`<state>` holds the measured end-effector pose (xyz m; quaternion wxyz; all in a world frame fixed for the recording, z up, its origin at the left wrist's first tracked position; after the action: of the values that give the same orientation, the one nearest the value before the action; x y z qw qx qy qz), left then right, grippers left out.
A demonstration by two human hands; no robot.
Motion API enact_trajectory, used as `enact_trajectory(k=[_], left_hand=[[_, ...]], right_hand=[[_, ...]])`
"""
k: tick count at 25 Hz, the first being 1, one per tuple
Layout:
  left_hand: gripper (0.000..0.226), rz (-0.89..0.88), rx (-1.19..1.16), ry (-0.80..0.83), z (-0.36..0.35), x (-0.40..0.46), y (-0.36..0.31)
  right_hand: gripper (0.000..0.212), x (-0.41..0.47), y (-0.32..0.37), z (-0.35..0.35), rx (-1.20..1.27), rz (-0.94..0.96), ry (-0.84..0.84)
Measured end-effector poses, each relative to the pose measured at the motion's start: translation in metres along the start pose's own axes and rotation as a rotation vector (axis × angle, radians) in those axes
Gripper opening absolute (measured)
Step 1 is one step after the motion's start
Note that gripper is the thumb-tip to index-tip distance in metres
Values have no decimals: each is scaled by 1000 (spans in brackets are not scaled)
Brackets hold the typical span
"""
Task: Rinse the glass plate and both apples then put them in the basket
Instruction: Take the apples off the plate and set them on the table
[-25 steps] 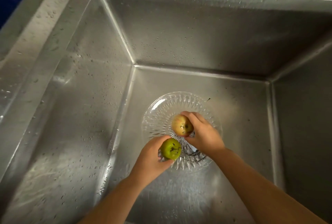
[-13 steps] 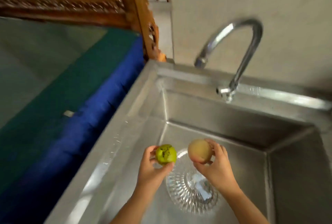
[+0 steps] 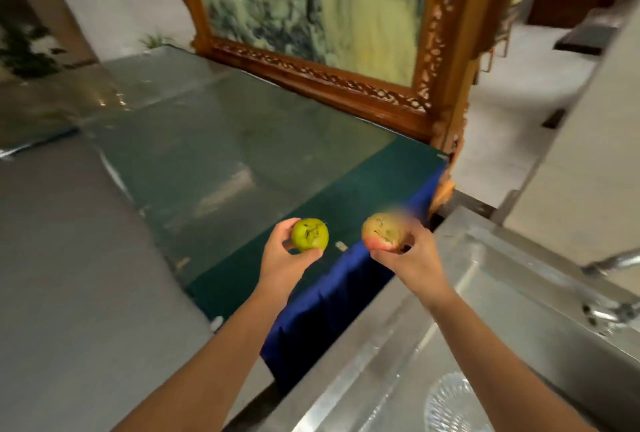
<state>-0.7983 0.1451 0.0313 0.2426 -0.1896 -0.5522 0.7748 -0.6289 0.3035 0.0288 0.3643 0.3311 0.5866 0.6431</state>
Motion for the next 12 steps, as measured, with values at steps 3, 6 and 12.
enact_trajectory(k=[3,6,12], left_hand=[[54,33,103,-29,64,41,23],[58,85,207,-44,109,88,68],[56,202,227,-73,124,155,158]], right_hand=[[68,28,3,-70,62,-30,59],[71,59,-24,-138,65,-79,96],[75,116,-94,-215,-135,-136,124]])
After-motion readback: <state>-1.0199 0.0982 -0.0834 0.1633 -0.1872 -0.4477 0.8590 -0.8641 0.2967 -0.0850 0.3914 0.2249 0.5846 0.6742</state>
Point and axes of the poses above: each hand's wrist, its own x-axis towards the middle knuckle, its own z-axis out of the back of the hand, y = z × x, the point moved 9 cm from there along x, towards the middle knuckle, and after that the axes turned 11 degrees about x, right-handed, at the moved point
